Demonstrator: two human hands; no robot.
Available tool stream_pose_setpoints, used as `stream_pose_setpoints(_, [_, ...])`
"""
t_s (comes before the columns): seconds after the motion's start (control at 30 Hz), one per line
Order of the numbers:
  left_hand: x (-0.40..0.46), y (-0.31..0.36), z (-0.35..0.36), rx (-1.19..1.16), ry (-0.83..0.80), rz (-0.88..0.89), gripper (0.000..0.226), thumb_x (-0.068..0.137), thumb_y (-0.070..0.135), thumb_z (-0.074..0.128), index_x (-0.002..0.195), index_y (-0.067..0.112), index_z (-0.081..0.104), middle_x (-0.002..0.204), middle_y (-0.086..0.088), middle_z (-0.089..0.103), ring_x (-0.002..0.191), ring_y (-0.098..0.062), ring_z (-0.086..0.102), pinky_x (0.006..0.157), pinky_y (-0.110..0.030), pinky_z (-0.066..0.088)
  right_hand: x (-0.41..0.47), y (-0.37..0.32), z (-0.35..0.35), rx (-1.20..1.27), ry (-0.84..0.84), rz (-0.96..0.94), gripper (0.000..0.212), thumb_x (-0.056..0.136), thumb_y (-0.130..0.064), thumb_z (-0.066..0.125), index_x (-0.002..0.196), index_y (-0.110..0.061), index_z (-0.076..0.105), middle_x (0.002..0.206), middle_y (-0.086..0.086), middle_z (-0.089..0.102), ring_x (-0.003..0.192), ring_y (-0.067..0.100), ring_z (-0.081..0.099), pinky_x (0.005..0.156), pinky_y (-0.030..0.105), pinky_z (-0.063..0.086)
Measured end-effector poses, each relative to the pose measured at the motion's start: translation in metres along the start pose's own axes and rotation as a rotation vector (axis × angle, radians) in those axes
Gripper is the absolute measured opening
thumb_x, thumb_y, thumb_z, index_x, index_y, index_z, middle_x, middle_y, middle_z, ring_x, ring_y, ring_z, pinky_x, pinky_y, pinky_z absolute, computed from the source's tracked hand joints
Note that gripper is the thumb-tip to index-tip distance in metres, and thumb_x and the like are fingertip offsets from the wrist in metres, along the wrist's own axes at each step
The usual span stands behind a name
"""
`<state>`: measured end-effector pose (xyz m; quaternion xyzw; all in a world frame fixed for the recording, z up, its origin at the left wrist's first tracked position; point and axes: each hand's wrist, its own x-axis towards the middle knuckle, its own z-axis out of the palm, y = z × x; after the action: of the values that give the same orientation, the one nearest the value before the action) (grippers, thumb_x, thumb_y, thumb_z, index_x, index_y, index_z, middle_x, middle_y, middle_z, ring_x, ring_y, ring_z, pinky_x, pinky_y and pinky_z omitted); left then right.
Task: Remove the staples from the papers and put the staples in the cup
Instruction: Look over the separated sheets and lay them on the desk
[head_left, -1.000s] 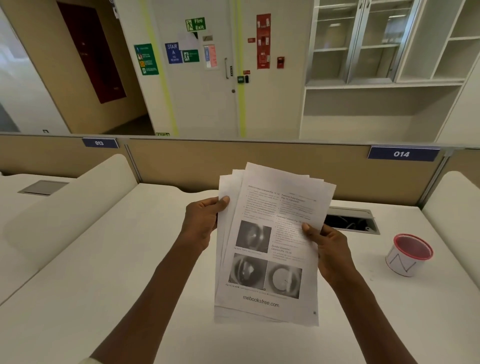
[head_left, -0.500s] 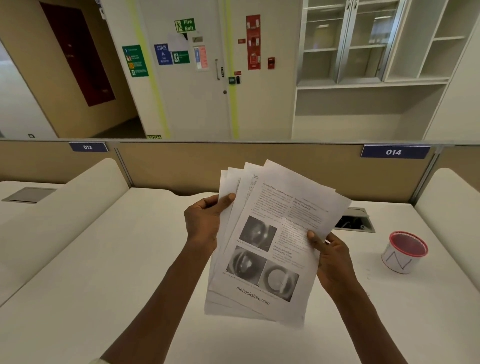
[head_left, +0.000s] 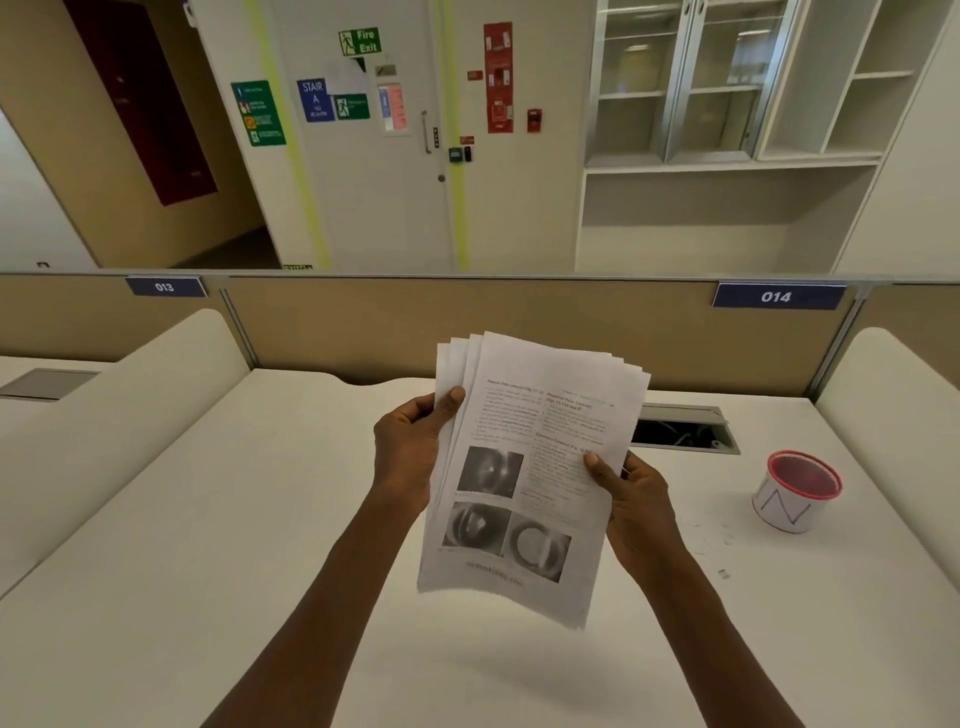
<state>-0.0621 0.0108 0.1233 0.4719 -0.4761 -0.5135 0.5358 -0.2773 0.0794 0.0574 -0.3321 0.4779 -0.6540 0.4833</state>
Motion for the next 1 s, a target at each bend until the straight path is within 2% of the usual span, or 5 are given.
stream_pose_setpoints(0.27, [0.0,-0.033,-0.037,0.272,-0.079,0.077,0.041,0.074,0.038,0.077,0.11,0.025,0.063,0.101,0.006,0.073,0.085,-0.018,0.072,0.075,-0.033,0.06,0.003,0.001,0.021,-0.157,-0.161,-0.056,0.036,0.087,-0.022,0.066,0.119,-0.011,0.056,0.112,0.006,0.07,0.098,0.03,0.07,0.081,0.048,0.059])
stream_pose_setpoints(0.47, [-0.005,-0.042,-0.068,0.295,-0.164,0.146,0.036,0.077,0.034,0.075,0.109,0.031,0.06,0.101,0.008,0.072,0.09,-0.016,0.071,0.073,-0.027,0.06,0.0,0.014,0.041,-0.3,-0.161,-0.147,0.025,0.086,-0.013,0.069,0.106,-0.026,0.062,0.106,-0.004,0.072,0.095,0.021,0.071,0.076,0.037,0.061])
stream_pose_setpoints(0.7, [-0.015,-0.061,-0.092,0.3,-0.111,0.133,0.031,0.079,0.025,0.071,0.107,0.031,0.059,0.092,0.014,0.073,0.088,-0.012,0.071,0.067,-0.02,0.058,-0.009,0.044,0.056,-0.391,-0.147,-0.162,0.037,0.079,-0.036,0.07,0.114,-0.027,0.062,0.108,-0.002,0.071,0.103,0.025,0.067,0.091,0.057,0.052])
stream_pose_setpoints(0.83, [-0.023,-0.072,-0.096,0.295,-0.06,0.104,0.03,0.081,0.021,0.073,0.104,0.033,0.059,0.09,0.014,0.073,0.084,-0.012,0.071,0.068,-0.026,0.061,-0.014,0.06,0.053,-0.361,-0.157,-0.129,0.029,0.086,-0.012,0.069,0.113,-0.021,0.063,0.105,-0.005,0.069,0.105,0.025,0.066,0.085,0.045,0.058])
stream_pose_setpoints(1.0, [-0.029,-0.087,-0.096,0.225,-0.014,0.047,0.039,0.076,0.015,0.078,0.112,0.021,0.063,0.102,0.001,0.073,0.091,-0.02,0.071,0.076,-0.037,0.06,-0.021,0.074,0.05,-0.388,-0.186,-0.101,0.038,0.083,-0.004,0.071,0.116,-0.02,0.063,0.107,-0.007,0.07,0.099,0.012,0.067,0.077,0.024,0.059])
